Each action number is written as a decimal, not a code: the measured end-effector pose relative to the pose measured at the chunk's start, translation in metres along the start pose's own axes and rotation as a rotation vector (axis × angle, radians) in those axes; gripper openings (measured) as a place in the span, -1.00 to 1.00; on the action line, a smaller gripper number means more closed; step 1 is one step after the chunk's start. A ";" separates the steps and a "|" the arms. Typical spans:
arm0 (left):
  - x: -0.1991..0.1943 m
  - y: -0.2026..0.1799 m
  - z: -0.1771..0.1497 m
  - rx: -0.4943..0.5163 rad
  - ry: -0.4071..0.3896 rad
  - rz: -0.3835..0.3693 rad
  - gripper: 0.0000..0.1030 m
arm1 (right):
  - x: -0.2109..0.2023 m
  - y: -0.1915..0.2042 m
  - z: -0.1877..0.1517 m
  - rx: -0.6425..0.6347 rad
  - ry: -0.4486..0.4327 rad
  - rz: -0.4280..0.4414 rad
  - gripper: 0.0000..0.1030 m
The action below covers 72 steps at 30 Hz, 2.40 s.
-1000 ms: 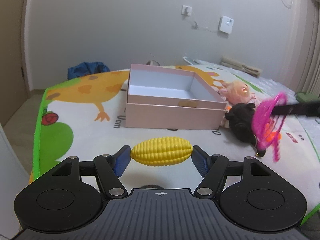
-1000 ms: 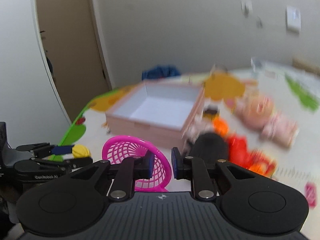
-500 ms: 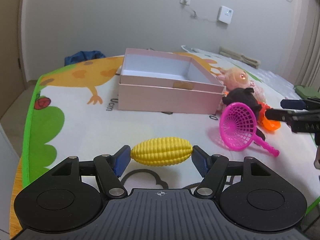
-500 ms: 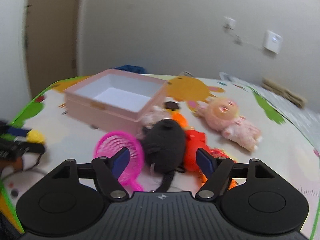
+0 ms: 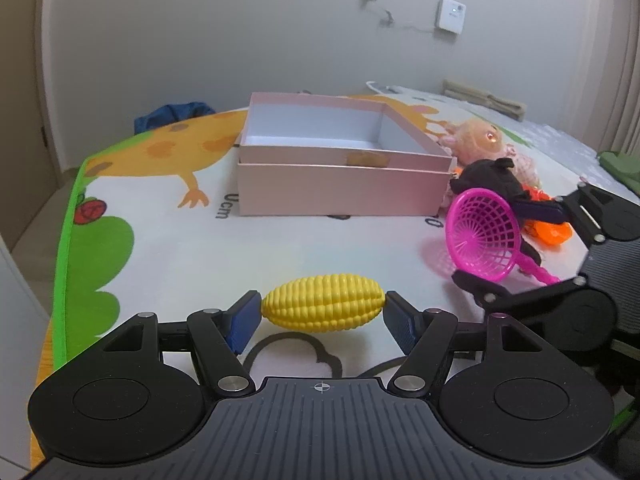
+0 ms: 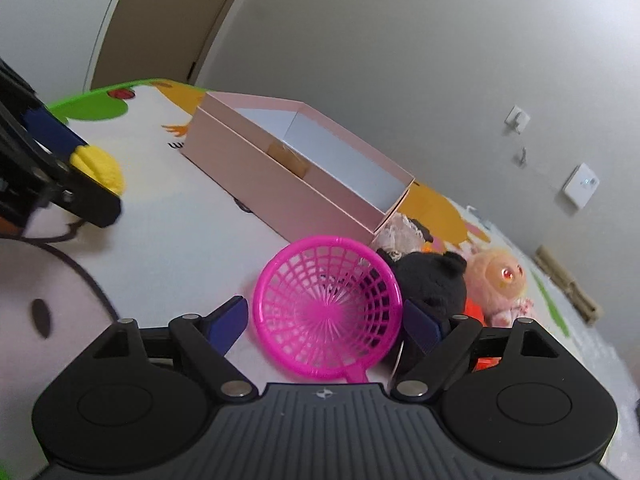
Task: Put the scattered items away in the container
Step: 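Grasp the pink net with the right gripper while the left holds the corn, then carry the corn and pink net into the pink box and open both grippers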
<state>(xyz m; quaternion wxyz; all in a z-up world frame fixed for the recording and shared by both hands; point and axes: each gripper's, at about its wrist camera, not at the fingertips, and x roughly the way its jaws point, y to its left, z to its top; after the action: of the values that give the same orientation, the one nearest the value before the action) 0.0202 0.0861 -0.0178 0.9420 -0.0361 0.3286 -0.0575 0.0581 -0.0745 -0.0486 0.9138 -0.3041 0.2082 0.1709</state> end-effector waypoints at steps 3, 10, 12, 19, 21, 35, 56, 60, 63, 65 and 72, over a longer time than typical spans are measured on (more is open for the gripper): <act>-0.001 0.002 0.000 -0.002 -0.004 -0.001 0.41 | 0.001 -0.002 0.000 0.008 0.005 0.005 0.59; -0.001 0.007 -0.001 -0.014 -0.004 -0.005 0.41 | -0.033 -0.003 0.004 0.047 -0.016 0.089 0.59; -0.001 0.006 -0.002 -0.011 -0.003 -0.007 0.41 | -0.042 -0.006 0.009 0.101 -0.013 0.143 0.59; -0.007 0.003 -0.001 0.008 -0.004 -0.015 0.41 | -0.046 -0.022 0.019 0.322 0.039 0.329 0.59; -0.008 0.003 -0.001 0.013 -0.002 -0.023 0.41 | -0.044 -0.028 0.019 0.383 0.058 0.372 0.59; 0.004 -0.008 0.004 0.093 0.057 -0.071 0.40 | -0.028 -0.050 0.016 0.600 0.107 0.524 0.59; 0.091 0.001 0.160 0.220 -0.030 -0.069 0.41 | 0.098 -0.168 0.110 0.899 0.103 0.511 0.59; 0.138 0.009 0.178 0.226 -0.017 -0.096 0.78 | 0.148 -0.174 0.123 0.920 0.107 0.473 0.64; 0.145 0.017 0.182 0.206 -0.052 -0.087 0.84 | 0.162 -0.181 0.123 0.945 0.100 0.471 0.68; 0.136 0.020 0.178 0.197 -0.081 -0.085 0.84 | 0.155 -0.190 0.118 0.951 0.070 0.455 0.69; 0.085 -0.006 0.153 0.202 -0.158 -0.099 0.88 | 0.074 -0.226 0.062 0.914 -0.013 0.235 0.81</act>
<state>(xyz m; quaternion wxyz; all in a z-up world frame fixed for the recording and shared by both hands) 0.1814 0.0739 0.0503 0.9599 0.0382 0.2436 -0.1336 0.2379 -0.1929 0.0698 0.9297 0.1560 0.2896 0.1661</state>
